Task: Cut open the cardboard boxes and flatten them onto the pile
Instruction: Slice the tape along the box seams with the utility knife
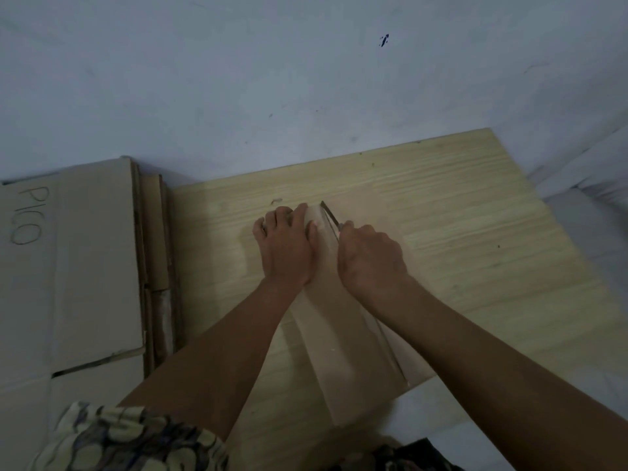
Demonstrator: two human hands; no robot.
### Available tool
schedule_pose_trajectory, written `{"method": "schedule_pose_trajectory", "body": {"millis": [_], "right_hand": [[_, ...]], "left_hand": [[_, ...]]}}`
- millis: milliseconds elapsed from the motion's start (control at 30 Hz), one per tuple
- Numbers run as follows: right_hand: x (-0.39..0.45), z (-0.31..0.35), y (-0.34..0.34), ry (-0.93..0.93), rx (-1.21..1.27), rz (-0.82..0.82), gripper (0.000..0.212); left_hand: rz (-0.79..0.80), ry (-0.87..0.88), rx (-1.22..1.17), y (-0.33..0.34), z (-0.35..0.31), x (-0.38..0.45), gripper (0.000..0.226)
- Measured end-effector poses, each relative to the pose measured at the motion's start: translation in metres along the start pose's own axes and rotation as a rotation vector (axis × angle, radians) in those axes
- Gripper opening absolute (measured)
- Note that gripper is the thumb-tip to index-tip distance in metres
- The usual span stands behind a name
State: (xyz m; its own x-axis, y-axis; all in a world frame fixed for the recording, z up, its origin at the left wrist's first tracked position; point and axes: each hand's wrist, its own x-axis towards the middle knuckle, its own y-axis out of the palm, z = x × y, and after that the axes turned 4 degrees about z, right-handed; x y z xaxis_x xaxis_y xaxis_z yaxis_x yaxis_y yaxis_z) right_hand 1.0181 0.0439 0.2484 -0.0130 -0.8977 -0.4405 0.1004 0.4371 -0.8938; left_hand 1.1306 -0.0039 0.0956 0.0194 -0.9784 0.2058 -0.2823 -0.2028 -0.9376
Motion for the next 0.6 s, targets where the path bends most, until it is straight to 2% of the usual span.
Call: {"method": "schedule_pose_trajectory", "body": {"millis": [300, 600], "right_hand": [[-0.006, 0.0, 0.009, 0.051, 0.002, 0.023, 0.036], [-0.013, -0.014, 0.004, 0.05, 0.066, 0.13, 0.035]], "left_hand": [[0.032, -0.019, -0.056, -0.004, -0.001, 0.002, 0.053], [0.036, -0.023, -0.042, -0.005, -0.002, 0.001, 0.051]]}}
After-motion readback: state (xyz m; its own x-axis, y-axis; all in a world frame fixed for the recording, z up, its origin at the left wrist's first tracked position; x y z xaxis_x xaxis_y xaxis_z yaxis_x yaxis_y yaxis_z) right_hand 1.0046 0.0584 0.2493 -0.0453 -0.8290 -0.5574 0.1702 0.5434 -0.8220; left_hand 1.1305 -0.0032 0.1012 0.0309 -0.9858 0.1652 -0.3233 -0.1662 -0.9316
